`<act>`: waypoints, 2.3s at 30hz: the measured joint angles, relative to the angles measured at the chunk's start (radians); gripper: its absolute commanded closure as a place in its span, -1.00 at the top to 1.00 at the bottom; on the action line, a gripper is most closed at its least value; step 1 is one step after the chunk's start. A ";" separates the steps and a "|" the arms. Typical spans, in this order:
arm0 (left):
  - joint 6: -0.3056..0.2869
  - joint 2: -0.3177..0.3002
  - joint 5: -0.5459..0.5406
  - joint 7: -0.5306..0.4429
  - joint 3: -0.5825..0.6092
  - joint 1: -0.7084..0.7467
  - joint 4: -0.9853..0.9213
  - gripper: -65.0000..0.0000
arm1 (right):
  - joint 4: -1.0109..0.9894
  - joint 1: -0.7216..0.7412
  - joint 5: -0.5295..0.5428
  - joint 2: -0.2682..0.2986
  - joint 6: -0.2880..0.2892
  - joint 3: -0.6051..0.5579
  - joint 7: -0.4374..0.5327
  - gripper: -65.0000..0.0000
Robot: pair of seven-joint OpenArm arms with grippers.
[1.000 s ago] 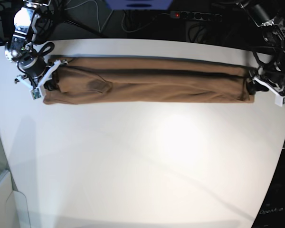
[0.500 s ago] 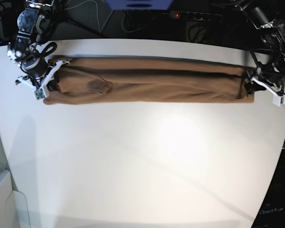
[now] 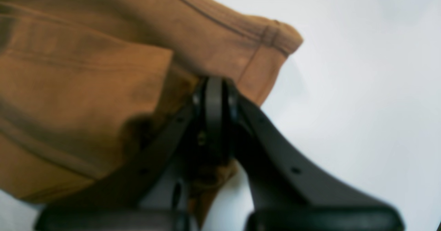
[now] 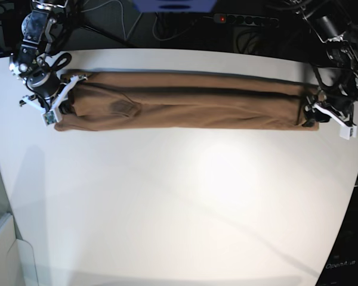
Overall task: Fold the T-shirt properly
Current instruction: 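Grasp the folded shirt end with the left gripper and carry it toward the right gripper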
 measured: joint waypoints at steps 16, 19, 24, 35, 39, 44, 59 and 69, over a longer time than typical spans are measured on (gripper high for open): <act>0.001 0.006 -0.008 0.029 0.001 0.019 0.015 -0.93 | 0.002 0.000 0.000 0.000 0.000 0.000 -0.002 -0.98; 0.006 0.020 0.020 0.162 0.000 -0.003 0.084 -0.93 | 0.002 0.000 -0.001 0.000 0.000 0.000 -0.003 -0.98; 0.005 0.082 -0.036 0.329 0.005 -0.013 0.273 -0.93 | 0.002 0.000 -0.003 0.000 0.000 0.000 -0.002 -0.98; 0.005 0.225 -0.042 0.496 0.052 -0.045 0.585 -0.93 | 0.002 0.000 -0.004 0.000 0.000 0.000 -0.002 -0.98; 0.002 0.293 -0.060 0.486 0.134 -0.020 0.664 -0.93 | 0.002 0.000 -0.004 0.000 0.000 0.000 -0.003 -0.98; 0.003 0.333 -0.046 0.494 0.193 -0.005 0.668 -0.93 | 0.002 0.000 -0.004 0.000 0.000 0.000 0.000 -0.98; 0.010 0.394 -0.047 0.219 0.386 0.134 0.668 -0.93 | 0.002 -0.001 -0.007 0.003 0.001 -0.001 0.000 -0.98; 0.016 0.393 -0.042 0.076 0.532 0.162 0.566 -0.93 | 0.002 -0.003 -0.007 0.005 0.001 -0.003 0.004 -0.98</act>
